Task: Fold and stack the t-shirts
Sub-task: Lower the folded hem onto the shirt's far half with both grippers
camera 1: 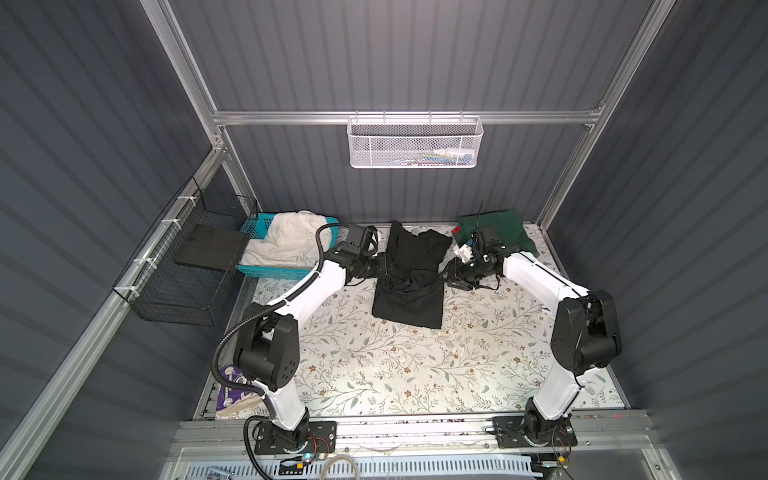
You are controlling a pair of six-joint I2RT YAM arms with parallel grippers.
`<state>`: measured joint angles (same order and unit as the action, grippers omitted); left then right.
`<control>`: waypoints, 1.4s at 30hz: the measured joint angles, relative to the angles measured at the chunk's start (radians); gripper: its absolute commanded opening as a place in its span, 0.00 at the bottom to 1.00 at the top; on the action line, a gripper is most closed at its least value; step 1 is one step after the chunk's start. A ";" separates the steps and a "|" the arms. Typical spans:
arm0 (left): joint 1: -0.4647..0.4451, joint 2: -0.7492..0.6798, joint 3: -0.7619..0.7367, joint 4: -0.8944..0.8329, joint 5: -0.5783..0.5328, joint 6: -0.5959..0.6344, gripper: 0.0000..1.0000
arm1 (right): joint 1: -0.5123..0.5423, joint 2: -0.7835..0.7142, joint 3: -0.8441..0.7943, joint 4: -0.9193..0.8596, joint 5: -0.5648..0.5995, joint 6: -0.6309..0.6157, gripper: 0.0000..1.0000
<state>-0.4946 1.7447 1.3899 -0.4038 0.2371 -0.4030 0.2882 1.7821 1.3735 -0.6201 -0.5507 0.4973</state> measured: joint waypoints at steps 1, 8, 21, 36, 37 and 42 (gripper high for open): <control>-0.018 0.000 -0.028 0.009 0.010 0.010 0.42 | 0.003 0.002 -0.013 0.004 -0.004 0.002 0.37; -0.114 0.018 -0.160 0.046 0.097 0.067 0.37 | 0.025 0.026 -0.055 0.045 -0.046 0.017 0.31; -0.132 0.264 -0.035 0.077 0.092 0.107 0.40 | 0.010 0.230 0.117 0.058 -0.096 0.012 0.26; -0.108 0.389 0.201 0.111 -0.083 0.073 0.36 | -0.063 0.267 0.222 -0.031 -0.119 -0.038 0.32; -0.103 0.399 0.208 0.111 -0.095 0.070 0.36 | -0.065 0.267 0.227 -0.035 -0.120 -0.042 0.34; -0.074 0.412 0.215 0.114 -0.166 0.058 0.37 | -0.078 0.267 0.233 -0.068 -0.106 -0.069 0.36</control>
<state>-0.5686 2.1563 1.6047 -0.2901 0.0708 -0.3450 0.2100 2.0495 1.6066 -0.6876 -0.6563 0.4278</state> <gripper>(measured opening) 0.365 0.359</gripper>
